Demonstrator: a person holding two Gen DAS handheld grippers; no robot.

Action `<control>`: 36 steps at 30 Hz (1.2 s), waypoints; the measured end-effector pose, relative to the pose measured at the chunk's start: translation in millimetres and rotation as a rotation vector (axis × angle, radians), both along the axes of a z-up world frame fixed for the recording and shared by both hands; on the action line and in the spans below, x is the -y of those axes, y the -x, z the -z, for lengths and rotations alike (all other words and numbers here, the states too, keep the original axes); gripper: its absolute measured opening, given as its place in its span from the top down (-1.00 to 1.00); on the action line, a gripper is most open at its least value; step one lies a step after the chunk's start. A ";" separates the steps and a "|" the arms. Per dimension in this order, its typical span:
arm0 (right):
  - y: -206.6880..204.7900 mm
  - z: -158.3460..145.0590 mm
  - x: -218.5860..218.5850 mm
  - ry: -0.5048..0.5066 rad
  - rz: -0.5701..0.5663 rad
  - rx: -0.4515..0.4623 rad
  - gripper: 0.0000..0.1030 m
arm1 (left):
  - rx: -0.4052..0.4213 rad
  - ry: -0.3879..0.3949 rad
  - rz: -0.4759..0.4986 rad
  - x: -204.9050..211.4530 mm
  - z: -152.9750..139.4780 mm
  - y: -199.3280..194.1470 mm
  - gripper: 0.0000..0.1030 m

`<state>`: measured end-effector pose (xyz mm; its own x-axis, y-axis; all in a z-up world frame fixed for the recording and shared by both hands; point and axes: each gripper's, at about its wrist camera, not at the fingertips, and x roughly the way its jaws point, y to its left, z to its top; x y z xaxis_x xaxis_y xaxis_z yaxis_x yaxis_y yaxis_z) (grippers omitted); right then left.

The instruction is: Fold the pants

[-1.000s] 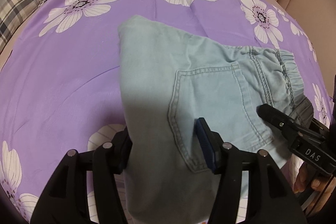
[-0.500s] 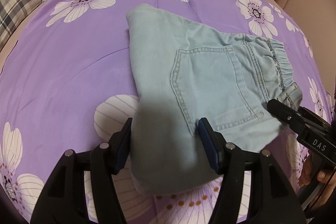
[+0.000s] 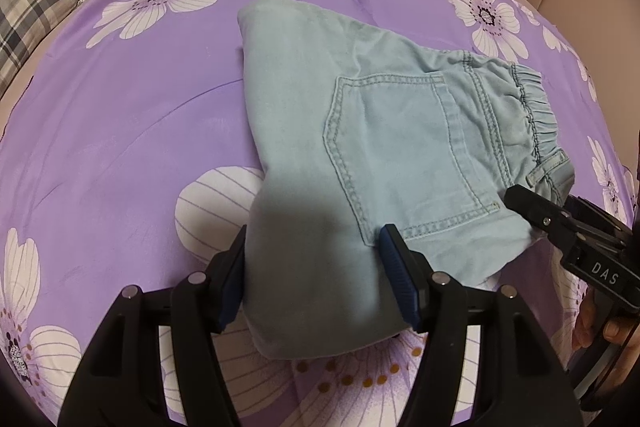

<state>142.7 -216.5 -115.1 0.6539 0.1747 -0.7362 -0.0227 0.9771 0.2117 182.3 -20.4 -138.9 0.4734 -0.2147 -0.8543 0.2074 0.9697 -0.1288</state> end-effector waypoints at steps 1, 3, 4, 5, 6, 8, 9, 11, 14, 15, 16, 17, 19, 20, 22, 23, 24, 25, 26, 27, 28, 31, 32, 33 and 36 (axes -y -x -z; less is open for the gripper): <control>0.9 -0.1 -0.8 -0.001 0.002 0.000 -0.06 | -0.003 0.001 -0.004 0.7 0.5 -0.7 -0.24; -0.3 2.2 -0.6 -0.006 0.005 -0.005 -0.06 | 0.001 -0.007 -0.007 2.7 0.4 -0.6 -0.25; -0.2 2.9 -0.9 -0.007 0.007 -0.006 -0.07 | 0.004 -0.010 -0.007 3.4 0.2 0.2 -0.25; 0.7 1.8 -0.6 -0.011 0.012 -0.009 -0.07 | 0.006 -0.011 -0.008 3.4 -0.3 1.5 -0.25; 1.5 1.5 -1.6 -0.010 0.015 -0.010 -0.07 | 0.004 -0.008 -0.011 2.6 -0.3 2.6 -0.26; 6.4 -1.6 -4.1 0.003 0.021 -0.008 -0.07 | -0.002 0.004 -0.020 0.0 -0.4 5.8 -0.27; 8.7 -2.7 -4.7 0.008 0.024 -0.005 -0.07 | -0.005 0.009 -0.025 -1.0 -0.7 8.5 -0.27; 15.3 -5.3 -4.4 0.012 0.033 0.005 -0.07 | -0.004 0.010 -0.031 -0.5 -1.8 12.9 -0.27; 19.8 -6.7 -1.3 0.006 0.042 0.012 -0.07 | 0.004 -0.016 -0.028 3.1 -4.5 20.6 -0.27; 20.3 -6.8 -0.9 0.007 0.044 0.012 -0.07 | 0.006 -0.024 -0.029 3.8 -4.6 22.7 -0.27; 22.8 -6.8 -1.2 0.011 0.047 0.011 -0.07 | 0.005 -0.025 -0.032 3.5 -4.4 23.1 -0.27; 24.3 -7.0 -2.0 0.017 0.048 0.014 -0.07 | 0.004 -0.026 -0.037 3.4 -4.4 24.2 -0.27; 24.4 -7.4 -3.5 0.030 0.051 0.019 -0.07 | 0.000 -0.027 -0.047 3.0 -6.0 27.0 -0.27; 23.8 -7.7 -4.5 0.037 0.056 0.016 -0.07 | 0.003 -0.031 -0.048 3.4 -7.1 28.8 -0.27; 24.2 -10.1 -6.6 0.045 0.061 0.017 -0.07 | 0.006 -0.041 -0.045 4.2 -7.6 30.4 -0.27; 23.8 -10.6 -7.5 0.052 0.061 0.019 -0.07 | 0.004 -0.045 -0.045 4.5 -6.5 29.8 -0.28; 23.3 -9.7 -8.7 0.055 0.060 0.016 -0.08 | 0.000 -0.048 -0.046 4.7 -4.8 28.6 -0.29; 20.3 -6.8 -7.4 0.053 0.057 0.011 -0.10 | -0.005 -0.049 -0.050 4.9 -2.6 26.8 -0.31; 19.2 -4.6 -6.4 0.047 0.059 0.009 -0.11 | -0.006 -0.048 -0.052 5.2 -1.7 26.0 -0.32; 18.6 -3.1 -5.2 0.038 0.064 0.006 -0.12 | -0.005 -0.045 -0.054 5.4 -1.2 25.4 -0.32; 18.4 -2.0 -3.2 0.024 0.066 0.006 -0.13 | -0.004 -0.047 -0.054 5.8 -1.3 25.3 -0.33; 22.2 -3.1 -2.6 0.016 0.069 0.006 -0.13 | 0.001 -0.053 -0.057 6.0 -3.3 28.8 -0.34; 24.4 -4.9 -3.7 0.021 0.073 0.004 -0.14 | 0.002 -0.053 -0.057 5.8 -4.5 30.8 -0.34; 26.9 -6.4 -4.6 0.024 0.076 0.002 -0.13 | 0.004 -0.052 -0.060 4.7 -6.8 33.9 -0.35; 39.8 -14.3 -7.4 0.018 0.068 -0.002 -0.14 | 0.019 -0.066 -0.061 3.7 -17.0 45.7 -0.55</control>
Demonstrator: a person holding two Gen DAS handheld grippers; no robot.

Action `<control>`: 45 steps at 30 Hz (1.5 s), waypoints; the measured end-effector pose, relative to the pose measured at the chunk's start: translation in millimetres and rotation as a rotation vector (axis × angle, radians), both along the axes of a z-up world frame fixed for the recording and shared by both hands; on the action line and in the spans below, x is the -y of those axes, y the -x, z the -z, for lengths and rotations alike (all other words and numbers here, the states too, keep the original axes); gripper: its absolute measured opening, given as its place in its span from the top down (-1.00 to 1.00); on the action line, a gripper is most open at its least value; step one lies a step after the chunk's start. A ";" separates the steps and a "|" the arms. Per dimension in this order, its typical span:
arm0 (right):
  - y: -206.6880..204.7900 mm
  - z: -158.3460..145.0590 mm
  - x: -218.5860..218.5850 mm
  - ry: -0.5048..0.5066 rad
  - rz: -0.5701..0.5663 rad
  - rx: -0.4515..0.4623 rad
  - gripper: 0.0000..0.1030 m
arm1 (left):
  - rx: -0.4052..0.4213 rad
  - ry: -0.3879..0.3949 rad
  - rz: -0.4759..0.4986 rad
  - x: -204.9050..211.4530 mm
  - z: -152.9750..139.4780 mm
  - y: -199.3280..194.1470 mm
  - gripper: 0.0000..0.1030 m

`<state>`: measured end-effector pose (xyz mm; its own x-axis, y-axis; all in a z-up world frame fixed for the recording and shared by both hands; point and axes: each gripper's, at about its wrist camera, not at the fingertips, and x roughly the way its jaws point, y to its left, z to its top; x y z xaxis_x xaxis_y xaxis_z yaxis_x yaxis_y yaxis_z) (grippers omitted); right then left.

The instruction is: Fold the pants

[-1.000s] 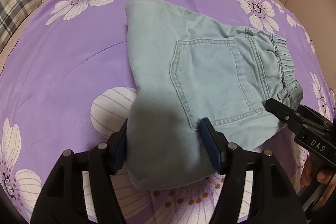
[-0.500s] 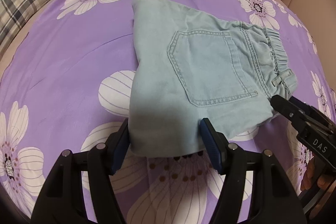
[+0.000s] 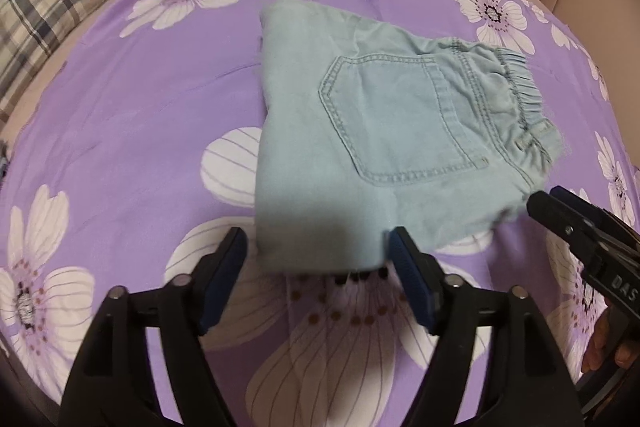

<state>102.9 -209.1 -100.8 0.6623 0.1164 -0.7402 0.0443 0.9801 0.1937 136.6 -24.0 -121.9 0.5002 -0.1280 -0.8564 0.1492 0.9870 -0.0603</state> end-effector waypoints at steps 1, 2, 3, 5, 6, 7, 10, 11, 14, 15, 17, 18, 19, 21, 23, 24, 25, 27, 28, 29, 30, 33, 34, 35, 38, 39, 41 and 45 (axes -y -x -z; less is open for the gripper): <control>4.8 -2.8 -0.9 -0.008 -0.010 0.001 -0.13 | 0.013 -0.008 0.007 0.4 -5.7 6.6 -0.61; 11.4 -6.9 -2.2 -0.011 -0.017 0.006 -0.14 | 0.023 -0.013 0.013 1.2 -9.8 11.6 -0.61; 16.4 -10.4 -3.2 -0.007 -0.021 0.013 -0.14 | 0.034 -0.019 0.019 1.9 -15.4 17.9 -0.62; 27.5 -19.0 -5.4 0.002 -0.023 0.030 -0.22 | 0.044 -0.028 0.022 2.5 -24.6 27.9 -0.63; 33.3 -23.4 -6.3 0.003 -0.023 0.038 -0.27 | 0.048 -0.024 0.022 2.2 -29.8 33.1 -0.65; 35.6 -26.1 -6.5 0.004 -0.023 0.042 -0.34 | 0.055 -0.019 0.021 1.5 -35.0 38.2 -0.70; 46.0 -36.2 -10.8 0.009 -0.028 0.050 -0.45 | 0.089 -0.017 0.018 0.9 -52.7 55.1 -0.86; 50.8 -40.4 -13.5 0.014 -0.034 0.057 -0.53 | 0.100 -0.021 0.017 1.0 -57.7 58.9 -0.90; 61.5 -51.3 -19.6 0.030 -0.055 0.084 -0.70 | 0.144 -0.025 0.021 -0.1 -75.9 74.2 -0.99; 63.4 -54.0 -20.7 0.033 -0.061 0.091 -0.72 | 0.156 -0.026 0.020 0.4 -81.2 79.3 -0.99; 70.2 -61.9 -24.0 0.044 -0.078 0.111 -0.83 | 0.172 -0.030 0.015 0.4 -89.4 85.8 -0.99; 72.9 -65.1 -25.3 0.049 -0.084 0.119 -0.85 | 0.184 -0.031 0.008 -0.9 -94.4 89.0 -0.99; 76.4 -68.3 -26.1 0.055 -0.088 0.129 -0.89 | 0.193 -0.033 0.000 -1.8 -99.2 91.2 -0.99; 82.0 -76.7 -27.6 0.065 -0.096 0.151 -0.93 | 0.206 -0.051 -0.021 -3.5 -107.3 96.3 -0.99; 86.7 -83.6 -27.5 0.072 -0.089 0.168 -0.97 | 0.211 -0.065 -0.030 -4.0 -112.9 99.4 -0.99; 91.4 -87.1 -29.2 0.072 -0.085 0.179 -0.97 | 0.216 -0.066 -0.033 -5.1 -115.7 101.6 -0.99; 94.0 -90.3 -29.7 0.074 -0.085 0.186 -0.97 | 0.222 -0.069 -0.037 -6.3 -118.1 103.8 -0.99; 96.4 -94.6 -29.3 0.089 -0.077 0.194 -0.98 | 0.216 -0.078 -0.049 -7.5 -119.3 106.4 -0.99; 97.2 -94.9 -30.0 0.098 -0.071 0.194 -0.98 | 0.215 -0.078 -0.055 -8.6 -118.8 107.1 -0.99; 97.6 -94.5 -30.1 0.105 -0.065 0.193 -0.97 | 0.211 -0.078 -0.063 -9.6 -117.7 107.9 -0.99; 98.1 -93.6 -31.0 0.110 -0.058 0.189 -0.98 | 0.202 -0.077 -0.070 -10.8 -115.6 108.3 -0.99; 98.6 -89.0 -30.5 0.102 -0.046 0.175 -0.98 | 0.181 -0.065 -0.077 -12.9 -107.9 111.0 -0.99; 99.7 -87.7 -30.5 0.096 -0.043 0.174 -0.97 | 0.174 -0.062 -0.080 -13.3 -105.5 112.2 -0.99; 100.6 -86.0 -30.5 0.090 -0.038 0.171 -0.98 | 0.169 -0.057 -0.080 -12.9 -104.7 113.5 -0.99; 102.4 -83.8 -31.6 0.072 -0.036 0.164 -0.97 | 0.153 -0.044 -0.071 -12.4 -103.2 114.4 -0.99; 103.8 -84.3 -32.3 0.072 -0.039 0.161 -0.98 | 0.160 -0.052 -0.073 -11.7 -104.4 115.3 -0.99; 104.1 -85.5 -34.6 0.080 -0.044 0.164 -0.98 | 0.169 -0.054 -0.076 -11.6 -106.1 117.2 -0.99; 105.4 -85.0 -39.3 0.087 -0.053 0.168 -0.98 | 0.165 -0.040 -0.076 -12.7 -105.9 117.8 -0.99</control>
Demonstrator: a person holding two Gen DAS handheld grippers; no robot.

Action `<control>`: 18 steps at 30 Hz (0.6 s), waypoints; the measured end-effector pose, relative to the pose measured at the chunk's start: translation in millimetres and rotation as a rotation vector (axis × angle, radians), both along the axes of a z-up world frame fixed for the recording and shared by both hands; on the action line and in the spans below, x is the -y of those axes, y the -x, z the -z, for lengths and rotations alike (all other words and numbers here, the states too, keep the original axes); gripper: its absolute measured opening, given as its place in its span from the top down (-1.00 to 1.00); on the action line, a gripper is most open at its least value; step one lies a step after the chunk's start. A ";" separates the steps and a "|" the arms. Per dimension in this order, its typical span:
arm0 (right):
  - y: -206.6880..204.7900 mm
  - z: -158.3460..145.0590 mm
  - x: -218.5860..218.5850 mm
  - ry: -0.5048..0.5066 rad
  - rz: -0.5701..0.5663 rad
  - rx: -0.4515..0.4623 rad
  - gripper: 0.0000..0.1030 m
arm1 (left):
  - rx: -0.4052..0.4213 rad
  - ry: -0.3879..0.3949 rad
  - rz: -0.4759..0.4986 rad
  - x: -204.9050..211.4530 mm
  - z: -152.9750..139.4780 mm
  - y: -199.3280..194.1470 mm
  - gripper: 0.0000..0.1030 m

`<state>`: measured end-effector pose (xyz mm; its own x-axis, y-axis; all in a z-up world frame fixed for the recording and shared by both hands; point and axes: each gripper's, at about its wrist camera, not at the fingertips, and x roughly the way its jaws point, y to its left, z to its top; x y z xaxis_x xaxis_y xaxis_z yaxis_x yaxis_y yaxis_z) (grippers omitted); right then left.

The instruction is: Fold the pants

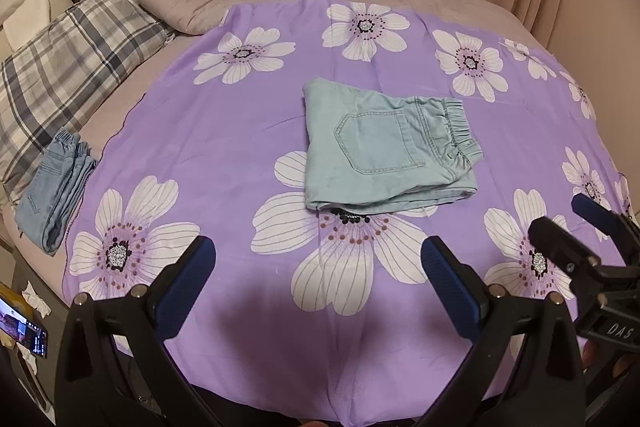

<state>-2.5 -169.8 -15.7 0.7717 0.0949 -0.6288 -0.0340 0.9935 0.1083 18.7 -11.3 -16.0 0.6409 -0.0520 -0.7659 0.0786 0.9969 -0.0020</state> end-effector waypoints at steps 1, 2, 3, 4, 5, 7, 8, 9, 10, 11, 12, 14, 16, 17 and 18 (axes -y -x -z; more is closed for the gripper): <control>-0.1 1.3 -1.6 0.001 -0.005 -0.004 -0.98 | 0.000 -0.004 0.000 -0.1 0.3 -0.3 -0.99; -0.4 2.1 -2.3 0.002 -0.007 -0.008 -0.98 | 0.001 -0.006 0.000 -0.2 0.3 -0.2 -0.99; -0.7 2.5 -3.0 0.003 -0.010 -0.011 -0.98 | 0.001 -0.007 0.001 -0.3 0.2 0.1 -0.99; -0.5 2.7 -3.8 0.005 -0.012 -0.012 -0.97 | 0.002 -0.007 -0.001 -0.4 -0.2 0.3 -0.99; -0.5 2.8 -4.6 0.008 -0.013 -0.013 -0.98 | 0.003 -0.008 -0.002 0.0 -0.5 0.6 -0.99; -0.4 2.8 -4.8 0.007 -0.015 -0.013 -0.97 | 0.004 -0.010 -0.003 -0.3 -0.9 0.4 -0.99; -0.2 2.6 -5.5 0.007 -0.016 -0.012 -0.98 | 0.005 -0.011 -0.004 -0.5 -1.1 0.7 -0.99; -0.6 2.3 -5.7 0.008 -0.018 -0.012 -0.98 | 0.006 -0.010 -0.005 -0.8 -1.4 0.7 -0.99; -0.4 2.2 -6.2 0.009 -0.018 -0.011 -0.98 | 0.007 -0.010 -0.004 -1.0 -1.5 0.6 -0.99; -0.2 2.0 -6.7 0.012 -0.016 -0.010 -0.98 | 0.007 -0.012 -0.004 -1.0 -1.5 0.3 -0.99; -0.4 1.4 -6.6 0.014 -0.016 -0.009 -0.98 | 0.008 -0.013 -0.004 -1.4 -1.4 -0.3 -0.99; -0.4 0.8 -7.2 0.015 -0.016 -0.009 -0.98 | 0.008 -0.013 -0.004 -1.1 -1.5 -0.3 -0.99; -0.1 0.8 -7.6 0.013 -0.016 -0.009 -0.98 | 0.008 -0.014 -0.004 -0.9 -1.5 0.0 -0.99; -0.2 0.3 -7.8 0.014 -0.017 -0.009 -0.98 | 0.009 -0.015 -0.005 -0.7 -1.4 0.0 -0.99; -0.3 -0.2 -8.2 0.016 -0.018 -0.008 -0.98 | 0.010 -0.016 -0.005 -0.8 -1.7 0.1 -0.99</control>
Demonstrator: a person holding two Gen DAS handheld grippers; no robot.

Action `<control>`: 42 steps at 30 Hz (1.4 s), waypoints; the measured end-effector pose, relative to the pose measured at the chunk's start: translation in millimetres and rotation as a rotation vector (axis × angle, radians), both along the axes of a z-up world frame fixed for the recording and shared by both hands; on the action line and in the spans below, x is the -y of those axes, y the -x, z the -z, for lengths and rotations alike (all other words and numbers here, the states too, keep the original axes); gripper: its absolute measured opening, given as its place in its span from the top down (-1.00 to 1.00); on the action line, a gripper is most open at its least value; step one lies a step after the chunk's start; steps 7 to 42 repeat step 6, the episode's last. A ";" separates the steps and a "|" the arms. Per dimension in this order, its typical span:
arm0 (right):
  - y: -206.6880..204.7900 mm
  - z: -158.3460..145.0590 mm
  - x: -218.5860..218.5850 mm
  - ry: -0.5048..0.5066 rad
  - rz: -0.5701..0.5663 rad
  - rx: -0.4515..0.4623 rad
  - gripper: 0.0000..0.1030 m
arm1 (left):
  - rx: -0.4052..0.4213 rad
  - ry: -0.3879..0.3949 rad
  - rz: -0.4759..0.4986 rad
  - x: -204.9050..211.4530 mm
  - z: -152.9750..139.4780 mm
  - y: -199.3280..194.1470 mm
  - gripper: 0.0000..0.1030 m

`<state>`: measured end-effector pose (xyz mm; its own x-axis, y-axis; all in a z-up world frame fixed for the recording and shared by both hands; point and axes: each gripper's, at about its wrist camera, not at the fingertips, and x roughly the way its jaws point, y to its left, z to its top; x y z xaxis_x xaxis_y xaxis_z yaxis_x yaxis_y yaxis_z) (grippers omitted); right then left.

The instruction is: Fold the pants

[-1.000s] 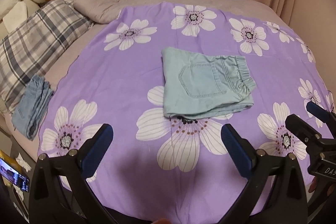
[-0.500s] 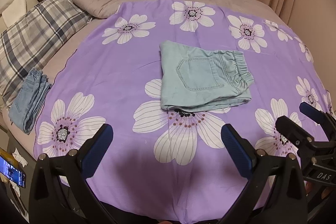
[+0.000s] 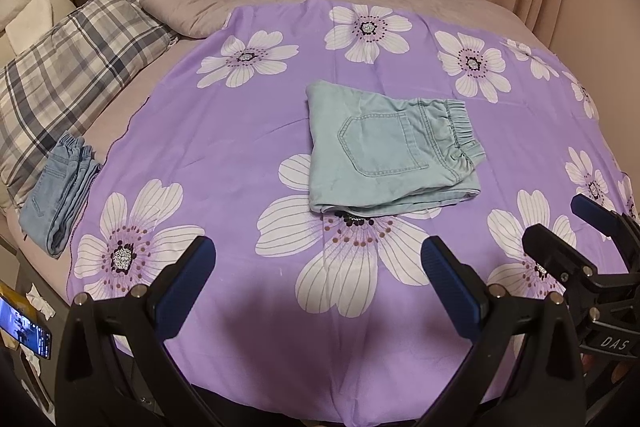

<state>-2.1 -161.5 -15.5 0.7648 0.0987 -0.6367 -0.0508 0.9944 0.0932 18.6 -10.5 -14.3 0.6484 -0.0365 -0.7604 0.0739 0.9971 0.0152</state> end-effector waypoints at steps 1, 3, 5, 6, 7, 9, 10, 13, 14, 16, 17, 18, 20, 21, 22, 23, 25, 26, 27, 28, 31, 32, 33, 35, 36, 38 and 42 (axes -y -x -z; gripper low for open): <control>-0.3 -0.4 -0.4 0.001 0.000 0.000 -0.98 | 0.002 -0.001 0.000 -0.1 -0.4 -0.1 -0.99; -0.2 -0.4 -0.2 -0.002 -0.001 -0.001 -0.98 | 0.002 -0.003 0.000 -0.3 -0.9 -1.1 -0.99; 0.0 0.0 -0.6 -0.001 0.001 -0.001 -0.98 | 0.001 -0.003 0.000 -0.3 -1.6 -2.1 -0.99; -0.1 0.1 -0.2 -0.001 0.000 0.000 -0.98 | 0.001 -0.004 0.000 -0.3 -1.7 -2.6 -0.99; -0.1 0.1 -0.2 -0.001 0.000 0.000 -0.98 | 0.001 -0.004 0.000 -0.3 -1.7 -2.6 -0.99; -0.1 0.1 -0.2 -0.001 0.000 0.000 -0.98 | 0.001 -0.004 0.000 -0.3 -1.7 -2.6 -0.99; -0.1 0.1 -0.2 -0.001 0.000 0.000 -0.98 | 0.001 -0.004 0.000 -0.3 -1.7 -2.6 -0.99; -0.1 0.1 -0.2 -0.001 0.000 0.000 -0.98 | 0.001 -0.004 0.000 -0.3 -1.7 -2.6 -0.99; -0.1 0.1 -0.2 -0.001 0.000 0.000 -0.98 | 0.001 -0.004 0.000 -0.3 -1.7 -2.6 -0.99; -0.1 0.1 -0.2 -0.001 0.000 0.000 -0.98 | 0.001 -0.004 0.000 -0.3 -1.7 -2.6 -0.99; -0.1 0.1 -0.2 -0.001 0.000 0.000 -0.98 | 0.001 -0.004 0.000 -0.3 -1.7 -2.6 -0.99; -0.1 0.1 -0.2 -0.001 0.000 0.000 -0.98 | 0.001 -0.004 0.000 -0.3 -1.7 -2.6 -0.99; -0.1 0.1 -0.2 -0.001 0.000 0.000 -0.98 | 0.001 -0.004 0.000 -0.3 -1.7 -2.6 -0.99; -0.1 0.1 -0.2 -0.001 0.000 0.000 -0.98 | 0.001 -0.004 0.000 -0.3 -1.7 -2.6 -0.99; -0.1 0.1 -0.2 -0.001 0.000 0.000 -0.98 | 0.001 -0.004 0.000 -0.3 -1.7 -2.6 -0.99; -0.1 0.1 -0.2 -0.001 0.000 0.000 -0.98 | 0.001 -0.004 0.000 -0.3 -1.7 -2.6 -0.99; -0.1 0.1 -0.2 -0.001 0.000 0.000 -0.98 | 0.001 -0.004 0.000 -0.3 -1.7 -2.6 -0.99; -0.1 0.1 -0.2 -0.001 0.000 0.000 -0.98 | 0.001 -0.004 0.000 -0.3 -1.7 -2.6 -0.99; -0.1 0.1 -0.2 -0.001 0.000 0.000 -0.98 | 0.001 -0.004 0.000 -0.3 -1.7 -2.6 -0.99; -0.1 0.1 -0.2 -0.001 0.000 0.000 -0.98 | 0.001 -0.004 0.000 -0.3 -1.7 -2.6 -0.99; -0.1 0.1 -0.2 -0.001 0.000 0.000 -0.98 | 0.001 -0.004 0.000 -0.3 -1.7 -2.6 -0.99; -0.1 0.1 -0.2 -0.001 0.000 0.000 -0.98 | 0.001 -0.004 0.000 -0.3 -1.7 -2.6 -0.99; -0.1 0.1 -0.2 -0.001 0.000 0.000 -0.98 | 0.001 -0.004 0.000 -0.3 -1.7 -2.6 -0.99; -0.1 0.1 -0.2 -0.001 0.000 0.000 -0.98 | 0.001 -0.004 0.000 -0.3 -1.7 -2.6 -0.99; -0.1 0.1 -0.2 -0.001 0.000 0.000 -0.98 | 0.001 -0.004 0.000 -0.3 -1.7 -2.6 -0.99; -0.1 0.1 -0.2 -0.001 0.000 0.000 -0.98 | 0.001 -0.004 0.000 -0.3 -1.7 -2.6 -0.99; -0.1 0.1 -0.2 -0.001 0.000 0.000 -0.98 | 0.001 -0.004 0.000 -0.3 -1.7 -2.6 -0.99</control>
